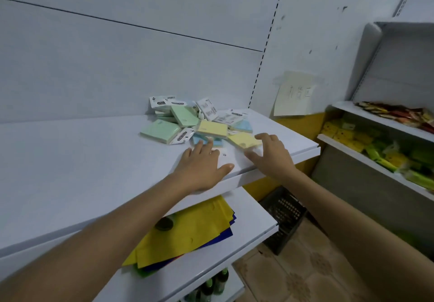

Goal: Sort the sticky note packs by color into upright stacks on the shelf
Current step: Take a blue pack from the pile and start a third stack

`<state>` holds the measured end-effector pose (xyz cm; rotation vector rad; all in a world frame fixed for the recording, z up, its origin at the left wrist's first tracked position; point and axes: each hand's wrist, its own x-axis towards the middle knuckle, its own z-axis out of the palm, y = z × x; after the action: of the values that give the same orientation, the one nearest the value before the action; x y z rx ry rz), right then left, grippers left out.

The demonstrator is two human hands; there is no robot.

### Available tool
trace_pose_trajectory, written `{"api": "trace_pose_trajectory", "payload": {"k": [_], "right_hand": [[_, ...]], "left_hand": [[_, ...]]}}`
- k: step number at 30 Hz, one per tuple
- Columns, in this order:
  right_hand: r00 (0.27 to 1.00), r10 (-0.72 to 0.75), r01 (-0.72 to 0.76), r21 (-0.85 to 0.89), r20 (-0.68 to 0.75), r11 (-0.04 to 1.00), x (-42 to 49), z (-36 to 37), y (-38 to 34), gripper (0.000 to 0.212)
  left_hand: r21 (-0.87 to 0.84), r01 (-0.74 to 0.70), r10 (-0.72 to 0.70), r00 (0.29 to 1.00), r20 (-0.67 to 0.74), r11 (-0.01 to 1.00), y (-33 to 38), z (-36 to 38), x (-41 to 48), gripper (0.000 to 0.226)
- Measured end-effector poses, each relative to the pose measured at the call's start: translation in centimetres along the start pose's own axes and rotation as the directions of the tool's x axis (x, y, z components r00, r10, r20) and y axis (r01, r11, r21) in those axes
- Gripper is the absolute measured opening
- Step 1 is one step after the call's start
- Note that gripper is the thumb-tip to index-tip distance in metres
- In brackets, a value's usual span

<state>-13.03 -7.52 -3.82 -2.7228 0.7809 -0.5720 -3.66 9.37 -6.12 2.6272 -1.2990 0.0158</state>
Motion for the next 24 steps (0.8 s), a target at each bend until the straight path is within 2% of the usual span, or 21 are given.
{"api": "trace_pose_trajectory", "payload": {"k": [4,9,13,16,18,22,24], "right_hand": [[0.991,0.088,-0.078,-0.100,0.098,0.992,4.1,2.3,-0.3,0.077],[0.992,0.006,-0.001,-0.039,0.125,0.999,8.3,3.2,-0.9,0.074],[0.982,-0.070,0.044,0.143,0.176,0.989,11.0,3.4,-0.7,0.073],[0.983,-0.106,0.048,0.346,0.150,0.937,11.5,4.1,-0.1,0.068],[0.985,-0.122,0.054,0.445,0.125,0.894,11.6,4.3,0.5,0.069],[0.979,-0.156,0.055,0.560,0.134,0.827,12.0,4.2,1.0,0.061],[0.980,-0.143,0.017,0.661,0.138,0.750,11.9,4.3,1.1,0.058]], "left_hand": [[-0.008,0.003,-0.004,1.000,-0.024,1.000,0.0,-0.2,-0.5,0.071],[-0.042,0.017,-0.019,0.999,-0.047,0.999,0.0,-0.8,-0.9,0.067],[-0.053,0.111,-0.117,0.986,-0.116,0.992,0.0,-0.9,-1.1,0.066],[0.030,0.171,-0.170,0.985,-0.023,0.985,0.2,-0.5,-1.1,0.080],[0.048,0.183,-0.182,0.983,-0.012,0.982,0.4,-0.5,-1.1,0.083],[0.033,0.211,-0.203,0.964,-0.171,0.977,1.1,-1.0,-1.7,0.081],[0.011,0.251,-0.239,0.934,-0.265,0.968,1.4,-1.0,-2.2,0.077]]}}
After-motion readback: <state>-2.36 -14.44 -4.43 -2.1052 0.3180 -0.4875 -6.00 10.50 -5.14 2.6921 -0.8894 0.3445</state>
